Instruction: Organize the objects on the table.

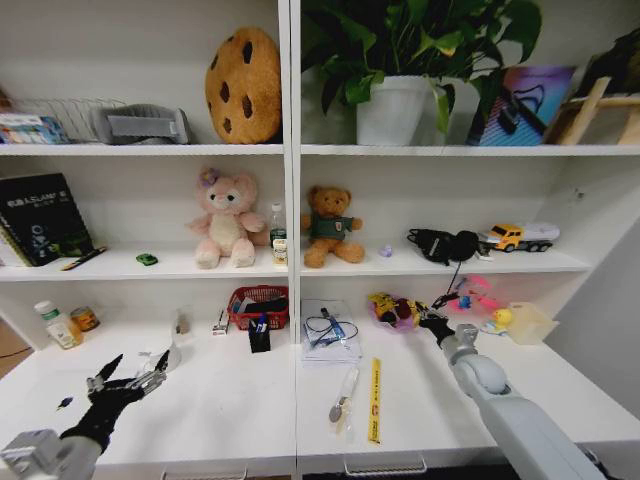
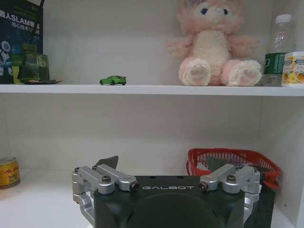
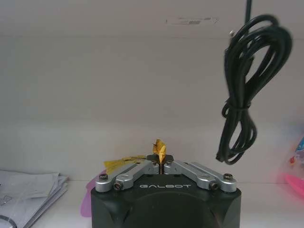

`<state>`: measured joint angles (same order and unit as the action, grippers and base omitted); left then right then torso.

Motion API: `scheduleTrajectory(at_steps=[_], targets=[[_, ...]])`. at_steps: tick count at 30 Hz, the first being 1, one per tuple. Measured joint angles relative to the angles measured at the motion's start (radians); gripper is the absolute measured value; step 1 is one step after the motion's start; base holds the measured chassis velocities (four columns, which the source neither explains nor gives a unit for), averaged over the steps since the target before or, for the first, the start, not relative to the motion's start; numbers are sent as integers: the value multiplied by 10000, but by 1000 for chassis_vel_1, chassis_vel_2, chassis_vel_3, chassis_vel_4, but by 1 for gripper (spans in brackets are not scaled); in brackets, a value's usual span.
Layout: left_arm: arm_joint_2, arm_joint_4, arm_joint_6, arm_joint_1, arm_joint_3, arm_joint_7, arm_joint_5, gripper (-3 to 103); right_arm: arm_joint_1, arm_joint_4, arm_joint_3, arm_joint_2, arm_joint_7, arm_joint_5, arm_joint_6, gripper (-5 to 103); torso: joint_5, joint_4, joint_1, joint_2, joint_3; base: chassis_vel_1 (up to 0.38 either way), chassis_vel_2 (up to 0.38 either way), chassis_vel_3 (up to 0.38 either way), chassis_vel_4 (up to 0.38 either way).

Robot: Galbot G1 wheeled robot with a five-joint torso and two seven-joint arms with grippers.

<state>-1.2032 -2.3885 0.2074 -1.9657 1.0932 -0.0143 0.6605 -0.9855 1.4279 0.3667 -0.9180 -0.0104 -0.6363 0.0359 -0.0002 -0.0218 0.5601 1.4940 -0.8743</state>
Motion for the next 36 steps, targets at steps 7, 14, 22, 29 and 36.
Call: scheduleTrajectory(at_steps=[7,14,22,29,36], targets=[[0,0,0,-1,0,0,-1,100,1168,-1274,-873,-327,-133,344,-345,0,2,5,0,0,0,13,-3,-6,16],[0,0,0,0,0,-1,-1,100,2032,-2320,-1319,-592,-156,606,-671,0,1,3,5,-1,-2,0,0,0,0],[1,0,0,-1,0,0,0,100,2611,-3357,-1704,-887,-354,943,-1234,9,1,4,4,0,-1,0,0,0,0],[0,0,0,0,0,0,0,100,2367,-3225,-1510,-875,-354,934,-1302,30,4,4,4,-1,-2,0,0,0,0],[0,0,0,0,0,0,-1,100,913,-1591,-716,-400,-351,-4,-500,57,6,3,5,0,-1,0,0,0,0]])
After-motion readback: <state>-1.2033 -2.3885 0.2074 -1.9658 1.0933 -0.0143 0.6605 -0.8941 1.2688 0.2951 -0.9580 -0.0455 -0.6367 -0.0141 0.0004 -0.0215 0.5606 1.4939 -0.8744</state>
